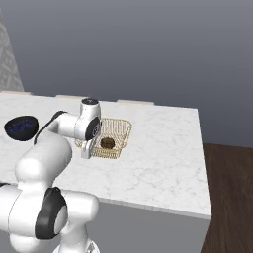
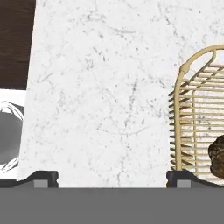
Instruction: Open the cabinet, pick up the bread from the cabinet and place it in the basket. Then move the basket to the dining counter.
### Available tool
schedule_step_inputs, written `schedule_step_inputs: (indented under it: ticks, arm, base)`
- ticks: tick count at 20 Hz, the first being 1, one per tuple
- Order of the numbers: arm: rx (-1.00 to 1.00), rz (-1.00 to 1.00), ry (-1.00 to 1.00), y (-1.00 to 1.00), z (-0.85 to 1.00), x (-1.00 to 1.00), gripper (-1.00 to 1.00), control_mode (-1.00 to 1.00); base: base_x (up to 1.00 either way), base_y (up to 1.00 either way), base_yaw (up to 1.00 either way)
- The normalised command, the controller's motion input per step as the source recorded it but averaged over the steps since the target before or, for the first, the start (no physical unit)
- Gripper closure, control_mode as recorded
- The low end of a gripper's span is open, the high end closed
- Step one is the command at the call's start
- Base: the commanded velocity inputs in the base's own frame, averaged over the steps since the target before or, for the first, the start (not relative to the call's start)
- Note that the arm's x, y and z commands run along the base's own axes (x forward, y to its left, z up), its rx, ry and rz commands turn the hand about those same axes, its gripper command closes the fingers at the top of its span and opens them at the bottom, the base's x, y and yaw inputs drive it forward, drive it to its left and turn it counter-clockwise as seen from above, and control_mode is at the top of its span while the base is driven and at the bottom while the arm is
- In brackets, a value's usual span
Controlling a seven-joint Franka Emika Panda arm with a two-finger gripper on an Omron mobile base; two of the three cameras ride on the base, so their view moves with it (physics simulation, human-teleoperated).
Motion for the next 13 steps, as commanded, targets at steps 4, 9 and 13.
schedule_step_inputs:
  ticks: [4,9,13]
  arm:
    - [0.03,-0.17,-0.03,0.06,0.14,-0.37,-1.0,-1.0]
    - [0.09,-0.31,-0.06,0.01,0.36,-0.92,-1.0,-1.0]
    - [0.24,-0.58,-0.01,0.0,0.62,-0.83,-1.0,-1.0]
  base:
    - [0.0,0.0,0.0]
    - [0.0,0.0,0.0]
    - [0.0,0.0,0.0]
